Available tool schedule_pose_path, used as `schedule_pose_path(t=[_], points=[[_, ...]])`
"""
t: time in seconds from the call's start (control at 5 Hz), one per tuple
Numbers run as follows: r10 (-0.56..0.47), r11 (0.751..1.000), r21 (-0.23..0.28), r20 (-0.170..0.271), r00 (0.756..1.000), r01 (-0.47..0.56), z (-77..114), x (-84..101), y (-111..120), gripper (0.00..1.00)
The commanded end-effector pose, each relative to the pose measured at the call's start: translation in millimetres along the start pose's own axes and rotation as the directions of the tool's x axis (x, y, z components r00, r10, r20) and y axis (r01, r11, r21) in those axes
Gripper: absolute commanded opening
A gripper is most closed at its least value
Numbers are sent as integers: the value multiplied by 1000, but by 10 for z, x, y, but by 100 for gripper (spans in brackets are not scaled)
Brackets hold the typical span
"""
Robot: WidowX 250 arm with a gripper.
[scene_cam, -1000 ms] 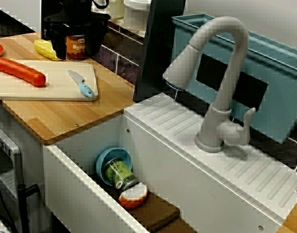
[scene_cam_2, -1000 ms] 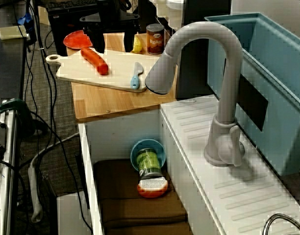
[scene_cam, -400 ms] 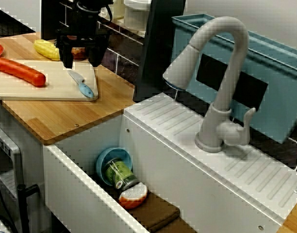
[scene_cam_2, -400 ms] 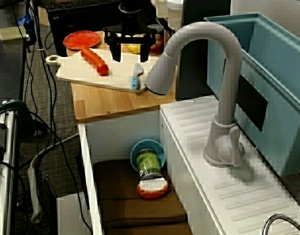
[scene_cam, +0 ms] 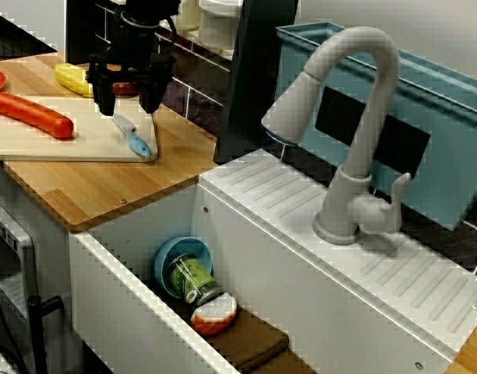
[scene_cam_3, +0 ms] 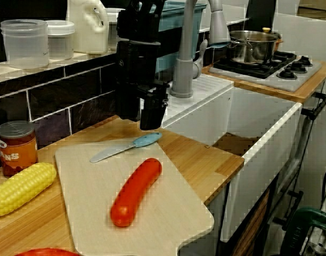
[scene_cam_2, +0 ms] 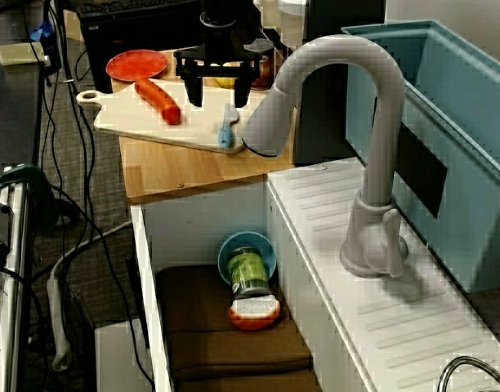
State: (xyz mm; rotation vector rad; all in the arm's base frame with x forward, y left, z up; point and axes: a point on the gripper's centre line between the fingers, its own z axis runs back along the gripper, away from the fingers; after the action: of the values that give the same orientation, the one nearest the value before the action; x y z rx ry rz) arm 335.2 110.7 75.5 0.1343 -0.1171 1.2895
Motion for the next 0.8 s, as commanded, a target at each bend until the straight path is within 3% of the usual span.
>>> schedule_pose_path(t=[0.0,0.6], points=[[39,998,-54,29,999,-37,105,-22,169,100],[102,994,-50,43,994,-99,-131,-195,107,100]])
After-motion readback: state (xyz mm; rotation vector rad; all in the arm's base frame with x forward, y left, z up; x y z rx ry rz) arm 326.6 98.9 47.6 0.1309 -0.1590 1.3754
